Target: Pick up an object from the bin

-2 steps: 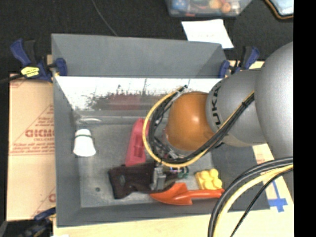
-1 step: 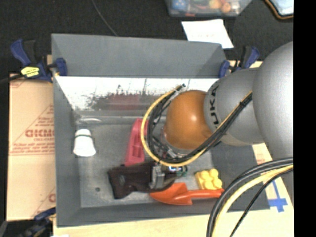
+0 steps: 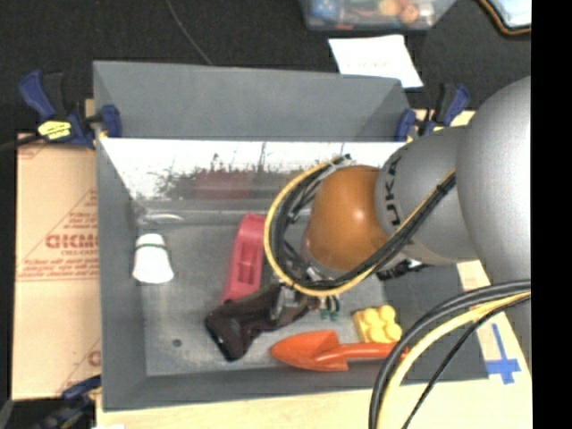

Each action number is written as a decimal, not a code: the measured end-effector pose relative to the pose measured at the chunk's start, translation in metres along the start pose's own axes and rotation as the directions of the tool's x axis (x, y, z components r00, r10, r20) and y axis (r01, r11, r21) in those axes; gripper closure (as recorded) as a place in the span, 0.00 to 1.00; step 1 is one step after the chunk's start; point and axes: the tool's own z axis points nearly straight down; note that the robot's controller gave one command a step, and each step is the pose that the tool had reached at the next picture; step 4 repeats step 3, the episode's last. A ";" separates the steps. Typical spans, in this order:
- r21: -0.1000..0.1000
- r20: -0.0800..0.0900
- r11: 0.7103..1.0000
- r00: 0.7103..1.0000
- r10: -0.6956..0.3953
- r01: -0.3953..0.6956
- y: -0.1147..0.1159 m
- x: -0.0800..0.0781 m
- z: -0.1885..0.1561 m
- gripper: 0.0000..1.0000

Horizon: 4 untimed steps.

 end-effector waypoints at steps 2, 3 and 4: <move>0.000 -0.001 1.000 1.000 0.001 -0.001 0.000 0.000 -0.012 1.00; 0.001 -0.008 1.000 1.000 0.002 -0.002 0.000 0.000 -0.042 1.00; 0.001 -0.008 1.000 1.000 0.002 -0.002 0.000 0.000 -0.042 1.00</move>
Offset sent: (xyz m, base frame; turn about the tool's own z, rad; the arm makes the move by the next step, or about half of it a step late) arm 0.0001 0.0000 0.0276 0.0004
